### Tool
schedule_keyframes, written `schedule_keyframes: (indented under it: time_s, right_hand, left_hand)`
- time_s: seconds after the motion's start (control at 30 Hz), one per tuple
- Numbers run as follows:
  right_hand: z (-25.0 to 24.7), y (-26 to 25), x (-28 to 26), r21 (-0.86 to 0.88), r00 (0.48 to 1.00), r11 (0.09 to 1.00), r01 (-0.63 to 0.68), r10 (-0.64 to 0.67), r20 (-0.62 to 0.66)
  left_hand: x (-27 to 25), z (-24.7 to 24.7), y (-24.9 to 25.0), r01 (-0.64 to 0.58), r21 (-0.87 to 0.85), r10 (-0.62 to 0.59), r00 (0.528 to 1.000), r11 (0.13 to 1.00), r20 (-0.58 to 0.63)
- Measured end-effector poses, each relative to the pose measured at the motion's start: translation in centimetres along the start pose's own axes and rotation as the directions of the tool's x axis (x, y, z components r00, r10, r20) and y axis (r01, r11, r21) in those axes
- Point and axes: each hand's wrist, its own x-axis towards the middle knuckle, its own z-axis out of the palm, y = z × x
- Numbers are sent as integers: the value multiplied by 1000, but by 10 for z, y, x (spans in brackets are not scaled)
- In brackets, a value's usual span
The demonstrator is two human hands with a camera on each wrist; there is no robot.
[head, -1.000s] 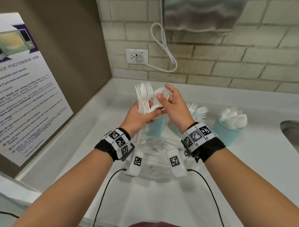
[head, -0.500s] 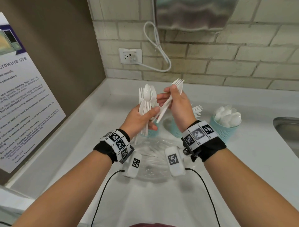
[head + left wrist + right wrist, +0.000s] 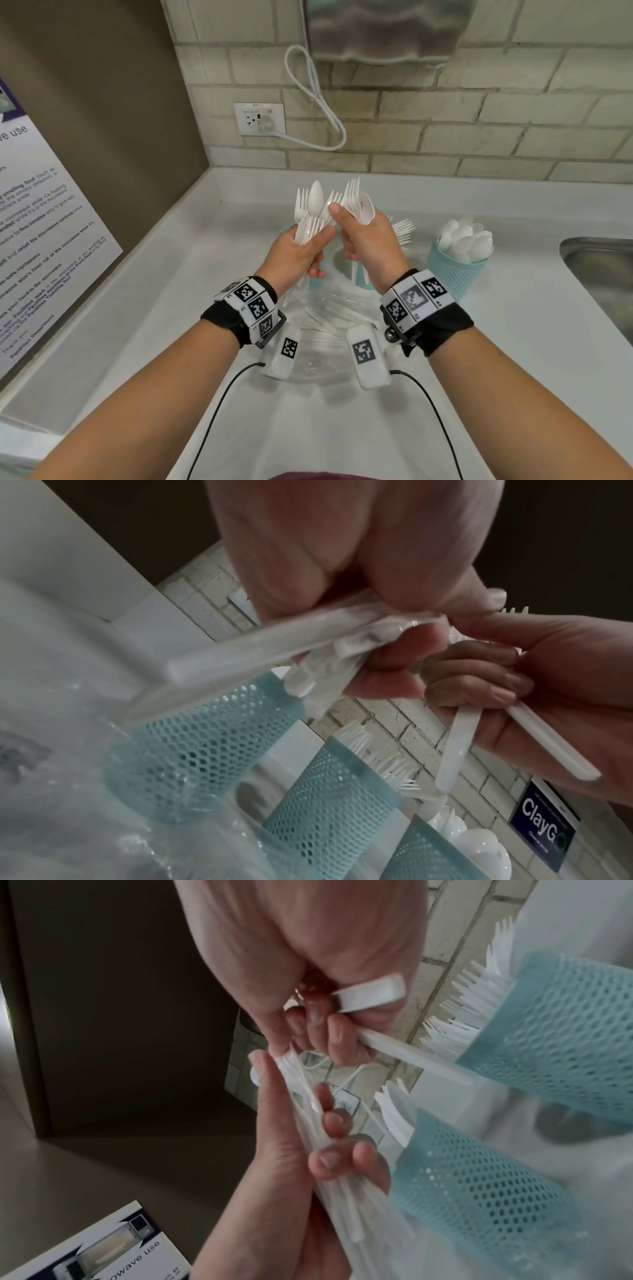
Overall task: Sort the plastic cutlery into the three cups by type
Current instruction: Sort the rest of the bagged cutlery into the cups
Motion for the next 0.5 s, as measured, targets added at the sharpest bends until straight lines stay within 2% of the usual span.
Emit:
schedule_keyframes:
  time_s: [0.1,0.27,0.37,0.5]
  right_hand:
    - [0,5,-6,7,996,997,-72,72,51]
    - [-2,11,-15,151,981,976,-157,137,138]
    - [-9,9,-14,120,985,981,-152,140,100]
    - [-23,2,-9,89,989,985,-150,150,10]
  left_hand:
    - [1,5,4,-4,-16,4,1000,1000,-16]
    - [8,8,2,7,0,-7,1000,1000,-2]
    - [7,15,2,7,12,-8,998,1000,57]
    - [8,28,4,-23,-3,23,998,1000,67]
